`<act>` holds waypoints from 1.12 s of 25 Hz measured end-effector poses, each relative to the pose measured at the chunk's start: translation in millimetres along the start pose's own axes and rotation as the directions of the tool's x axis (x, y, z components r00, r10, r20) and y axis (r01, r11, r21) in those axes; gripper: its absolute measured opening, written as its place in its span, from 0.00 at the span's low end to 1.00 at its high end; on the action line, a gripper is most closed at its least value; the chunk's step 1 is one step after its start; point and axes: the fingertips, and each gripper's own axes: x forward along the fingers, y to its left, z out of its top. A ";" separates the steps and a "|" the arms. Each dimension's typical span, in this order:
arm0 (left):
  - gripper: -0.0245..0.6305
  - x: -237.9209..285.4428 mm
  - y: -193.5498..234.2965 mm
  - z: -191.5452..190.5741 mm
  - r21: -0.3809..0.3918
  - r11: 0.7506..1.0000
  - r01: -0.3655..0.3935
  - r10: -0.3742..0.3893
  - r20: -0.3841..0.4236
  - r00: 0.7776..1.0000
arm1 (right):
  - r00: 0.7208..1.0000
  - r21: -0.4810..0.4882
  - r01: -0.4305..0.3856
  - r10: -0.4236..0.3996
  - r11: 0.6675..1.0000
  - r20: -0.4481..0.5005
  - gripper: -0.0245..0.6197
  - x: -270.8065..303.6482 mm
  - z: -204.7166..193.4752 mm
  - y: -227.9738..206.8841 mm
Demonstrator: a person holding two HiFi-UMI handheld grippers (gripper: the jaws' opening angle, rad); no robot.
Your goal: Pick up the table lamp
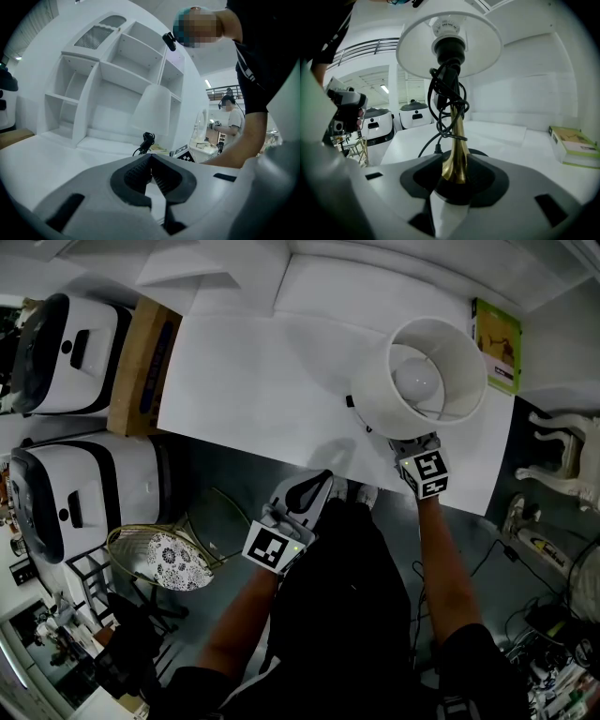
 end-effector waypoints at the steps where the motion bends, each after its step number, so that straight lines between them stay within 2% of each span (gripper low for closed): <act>1: 0.07 0.8 0.3 1.3 0.001 1.000 0.002 -0.002 0.004 1.000 | 1.000 -0.004 0.000 0.000 1.000 0.000 0.25 2.3 0.6 -0.8; 10: 0.07 3.7 0.7 3.4 -0.009 0.999 0.032 -0.031 0.044 0.999 | 1.000 -0.020 0.011 -0.011 1.000 0.007 0.27 13.0 7.2 -7.3; 16: 0.07 6.9 5.8 0.1 0.001 1.000 0.029 -0.029 0.021 0.999 | 1.000 -0.029 0.000 0.000 1.000 0.020 0.28 24.5 17.3 -7.1; 20: 0.07 9.1 9.0 -0.9 0.005 1.000 0.029 -0.029 0.010 1.000 | 1.000 -0.040 0.000 0.000 0.999 -0.017 0.29 28.3 1.8 -12.4; 23: 0.07 11.5 9.9 -0.1 -0.010 1.000 0.026 -0.026 0.005 1.000 | 1.000 -0.039 -0.017 0.017 0.999 0.002 0.29 29.1 15.7 -9.4; 28: 0.07 16.9 7.6 2.5 -0.020 0.999 0.032 -0.032 0.000 1.000 | 0.999 -0.008 -0.024 0.024 1.000 -0.033 0.30 31.7 12.8 -10.9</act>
